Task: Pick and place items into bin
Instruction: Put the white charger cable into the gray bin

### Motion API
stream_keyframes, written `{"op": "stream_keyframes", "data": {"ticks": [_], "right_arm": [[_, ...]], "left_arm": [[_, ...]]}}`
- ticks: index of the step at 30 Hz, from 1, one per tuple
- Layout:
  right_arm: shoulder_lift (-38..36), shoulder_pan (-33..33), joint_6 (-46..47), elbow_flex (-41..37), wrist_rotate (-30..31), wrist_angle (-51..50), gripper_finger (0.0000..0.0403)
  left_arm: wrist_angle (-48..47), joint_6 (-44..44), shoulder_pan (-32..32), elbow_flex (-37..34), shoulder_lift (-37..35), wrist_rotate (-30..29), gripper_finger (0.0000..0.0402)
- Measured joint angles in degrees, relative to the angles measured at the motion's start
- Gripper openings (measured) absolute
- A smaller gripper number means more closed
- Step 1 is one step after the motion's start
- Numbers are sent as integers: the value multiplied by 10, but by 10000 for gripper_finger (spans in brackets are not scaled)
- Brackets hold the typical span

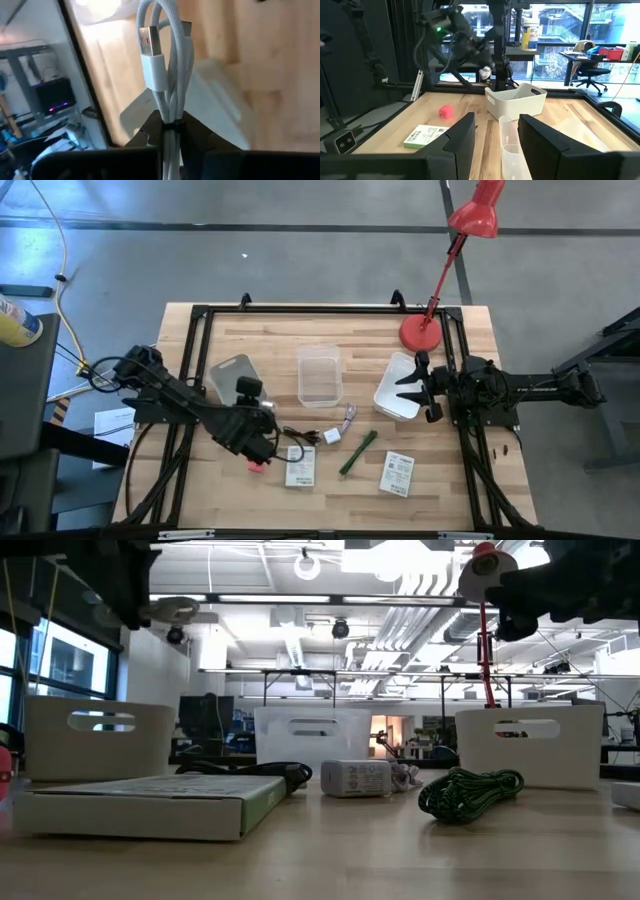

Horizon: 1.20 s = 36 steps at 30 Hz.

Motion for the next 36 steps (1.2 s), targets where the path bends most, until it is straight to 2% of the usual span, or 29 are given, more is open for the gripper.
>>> {"op": "stream_keyframes", "data": {"ticks": [3, 7, 12, 18, 22, 28, 36], "right_arm": [[0, 0, 1, 0, 2, -8, 142], [0, 0, 10, 0, 5, -18, 142], [2, 0, 16, 0, 5, -21, 142], [3, 0, 16, 0, 21, -21, 142], [3, 0, 16, 0, 32, -17, 142], [3, 0, 16, 0, 33, -12, 142], [3, 0, 15, 0, 32, -12, 142]], "left_arm": [[-1, 57, 12, -34, -23, -16, 28], [-3, 118, 31, -103, -45, -31, 25], [-1, 126, 72, -201, -80, -32, 13], [99, 169, 124, -283, -133, 11, 36], [138, 200, 142, -296, -153, 24, 46], [134, 237, 141, -290, -156, -9, 59], [144, 284, 141, -290, -156, -14, 96]]}}
